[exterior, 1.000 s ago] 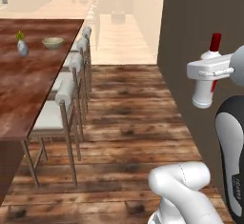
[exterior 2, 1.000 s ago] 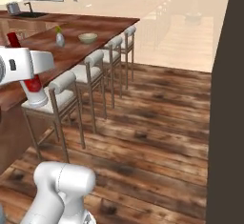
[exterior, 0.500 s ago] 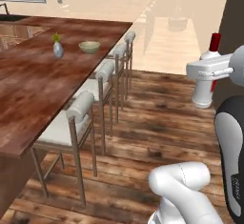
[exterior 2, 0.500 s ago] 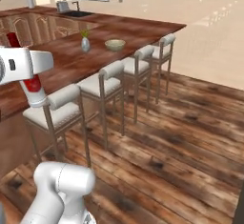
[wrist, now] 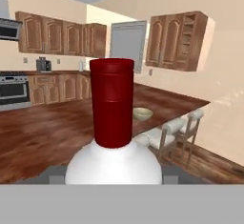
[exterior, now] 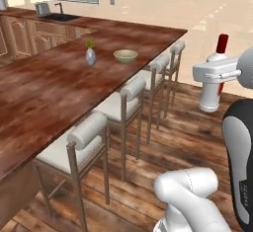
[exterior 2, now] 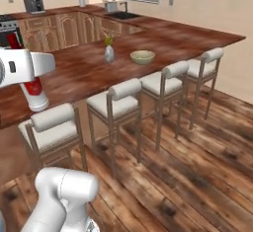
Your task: There is a bowl on the dining counter. Grab a lemon wedge from the fridge and place it in the bowl. Then get the liquor bottle and glass cup from the cabinet and place them next to the bowl.
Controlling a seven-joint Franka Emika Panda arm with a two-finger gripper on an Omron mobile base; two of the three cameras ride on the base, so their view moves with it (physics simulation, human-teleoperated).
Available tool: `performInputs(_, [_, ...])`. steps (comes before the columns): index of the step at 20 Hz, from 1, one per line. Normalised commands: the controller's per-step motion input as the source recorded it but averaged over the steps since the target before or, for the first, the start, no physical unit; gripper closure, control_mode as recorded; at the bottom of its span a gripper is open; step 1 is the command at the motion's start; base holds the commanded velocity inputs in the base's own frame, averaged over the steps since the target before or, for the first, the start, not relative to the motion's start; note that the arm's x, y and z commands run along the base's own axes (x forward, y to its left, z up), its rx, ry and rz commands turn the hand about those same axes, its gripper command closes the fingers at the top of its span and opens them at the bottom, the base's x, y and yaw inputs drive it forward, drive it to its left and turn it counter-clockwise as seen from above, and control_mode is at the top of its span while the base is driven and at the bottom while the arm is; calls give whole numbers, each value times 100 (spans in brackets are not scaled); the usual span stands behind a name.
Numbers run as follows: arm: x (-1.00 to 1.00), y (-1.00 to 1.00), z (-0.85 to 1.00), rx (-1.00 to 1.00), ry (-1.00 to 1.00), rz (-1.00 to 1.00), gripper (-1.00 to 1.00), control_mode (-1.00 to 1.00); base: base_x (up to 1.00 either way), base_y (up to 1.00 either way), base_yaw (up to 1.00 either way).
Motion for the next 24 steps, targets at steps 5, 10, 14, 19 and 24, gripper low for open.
performInputs(5, [0, 0, 0, 0, 0, 0, 100, 100, 63, -85, 45])
performInputs(10, [0, 0, 0, 0, 0, 0, 100, 100, 56, -88, 44])
performInputs(14, [0, 0, 0, 0, 0, 0, 100, 100, 47, -93, 43])
performInputs(19, [0, 0, 0, 0, 0, 0, 100, 100, 48, -93, 44])
performInputs(24, [0, 0, 0, 0, 0, 0, 100, 100, 51, -91, 44])
